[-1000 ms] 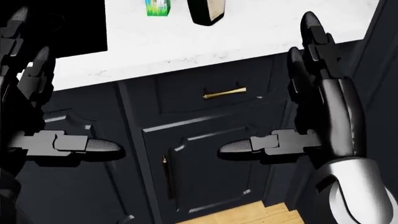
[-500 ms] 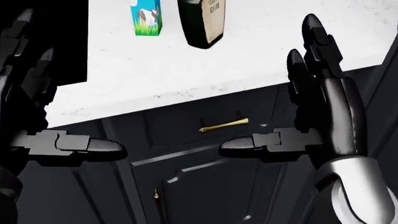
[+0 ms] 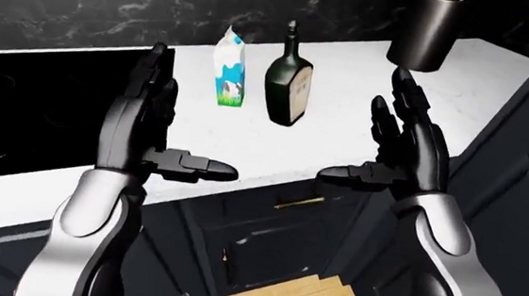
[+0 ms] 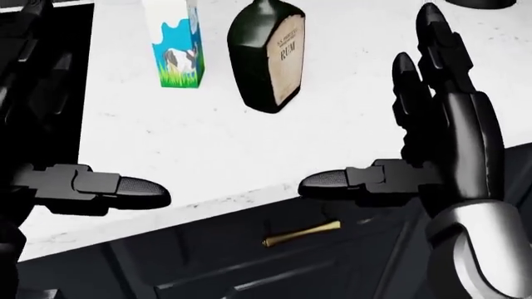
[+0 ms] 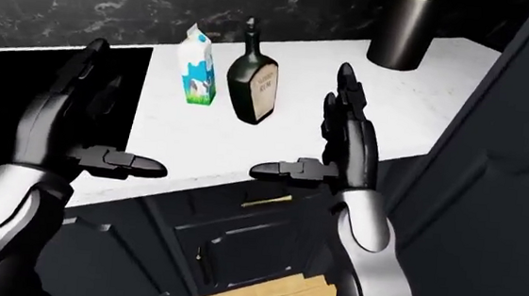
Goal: Move the drinks to the dining counter.
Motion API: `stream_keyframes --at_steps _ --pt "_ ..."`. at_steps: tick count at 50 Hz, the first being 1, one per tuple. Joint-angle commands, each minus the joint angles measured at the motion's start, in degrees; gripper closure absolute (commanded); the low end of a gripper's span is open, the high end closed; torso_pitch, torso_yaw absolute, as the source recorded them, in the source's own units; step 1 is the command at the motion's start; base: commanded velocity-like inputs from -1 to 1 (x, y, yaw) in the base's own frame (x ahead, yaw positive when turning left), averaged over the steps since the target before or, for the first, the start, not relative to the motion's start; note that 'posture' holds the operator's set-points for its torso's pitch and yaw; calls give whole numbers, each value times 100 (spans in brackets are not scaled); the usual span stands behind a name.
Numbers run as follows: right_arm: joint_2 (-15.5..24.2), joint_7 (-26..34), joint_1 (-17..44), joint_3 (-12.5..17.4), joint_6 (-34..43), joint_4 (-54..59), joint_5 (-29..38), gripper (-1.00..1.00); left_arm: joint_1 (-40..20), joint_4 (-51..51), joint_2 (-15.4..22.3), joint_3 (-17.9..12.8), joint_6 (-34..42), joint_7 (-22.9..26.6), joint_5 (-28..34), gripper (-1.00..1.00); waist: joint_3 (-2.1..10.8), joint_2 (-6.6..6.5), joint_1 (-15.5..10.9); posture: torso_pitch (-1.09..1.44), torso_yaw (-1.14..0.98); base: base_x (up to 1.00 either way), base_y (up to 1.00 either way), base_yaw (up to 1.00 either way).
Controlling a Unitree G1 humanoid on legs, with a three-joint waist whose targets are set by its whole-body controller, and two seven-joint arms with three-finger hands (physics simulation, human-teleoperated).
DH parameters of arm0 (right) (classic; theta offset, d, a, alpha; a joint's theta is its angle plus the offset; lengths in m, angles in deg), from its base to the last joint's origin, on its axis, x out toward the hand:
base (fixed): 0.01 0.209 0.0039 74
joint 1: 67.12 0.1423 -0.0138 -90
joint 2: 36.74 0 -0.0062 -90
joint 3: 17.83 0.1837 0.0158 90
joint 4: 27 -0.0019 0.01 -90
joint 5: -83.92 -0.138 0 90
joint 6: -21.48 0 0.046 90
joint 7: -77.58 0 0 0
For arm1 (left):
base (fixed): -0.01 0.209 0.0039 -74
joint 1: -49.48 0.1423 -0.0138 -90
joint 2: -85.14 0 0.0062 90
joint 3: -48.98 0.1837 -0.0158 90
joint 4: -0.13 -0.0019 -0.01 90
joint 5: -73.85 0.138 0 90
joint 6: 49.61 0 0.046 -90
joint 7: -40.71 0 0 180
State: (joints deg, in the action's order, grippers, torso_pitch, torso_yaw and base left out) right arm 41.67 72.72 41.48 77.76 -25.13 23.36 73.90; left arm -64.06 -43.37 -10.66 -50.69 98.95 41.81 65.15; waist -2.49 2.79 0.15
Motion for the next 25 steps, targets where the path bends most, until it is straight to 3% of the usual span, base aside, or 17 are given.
stream_keyframes --at_steps 1,6,8,9,10,12,14,18,19,21,22,25 --pt "-12 4 169 -39 -222 -187 -83 -100 -168 241 70 -157 -150 -72 6 -100 126 -9 -36 0 0 22 0 0" --pt "-9 -114 204 -38 -35 -325 -314 -100 -182 226 103 -158 -169 -93 -42 -100 112 -314 9 0 0 15 0 0" --pt "17 -97 175 -57 -58 -336 -304 -100 -179 240 101 -154 -158 -104 -53 -100 163 -559 29 0 0 12 0 0" --pt "33 -94 193 -32 -54 -333 -307 -100 -190 271 102 -148 -119 -118 -61 -100 241 -758 31 0 0 12 0 0" --pt "37 -109 201 -27 1 -389 -318 -100 -201 297 103 -150 -89 -125 -72 -100 249 -619 13 0 0 12 0 0" --pt "44 -94 198 -9 -66 -370 -317 -100 -204 270 108 -144 -110 -133 -75 -100 29 -664 -44 0 0 6 0 0" --pt "14 -62 160 12 -174 -349 -380 -100 -172 265 102 -143 -148 -134 -79 -100 125 -572 -16 0 0 0 0 0" --pt "39 -106 173 -41 -104 -380 -356 -100 -107 286 74 -131 -190 -136 -92 -100 -5 -388 -47 0 0 0 0 0" --pt "43 -103 166 -52 -92 -365 -342 -100 -70 245 77 -131 -256 -120 -83 -100 -2 -300 -74 0 0 0 0 0" --pt "37 -90 158 -80 -83 -331 -300 -100 -36 178 87 -164 -335 -91 -82 -100 85 -1 -123 0 0 0 0 0" --pt "30 -91 162 -88 -60 -342 -296 -100 -36 191 90 -161 -328 -91 -84 -100 44 -178 -132 0 0 0 0 0" --pt "10 -65 138 -86 -92 -314 -292 -100 40 119 66 -140 -454 -91 -59 -100 171 -221 -109 0 0 0 0 0"
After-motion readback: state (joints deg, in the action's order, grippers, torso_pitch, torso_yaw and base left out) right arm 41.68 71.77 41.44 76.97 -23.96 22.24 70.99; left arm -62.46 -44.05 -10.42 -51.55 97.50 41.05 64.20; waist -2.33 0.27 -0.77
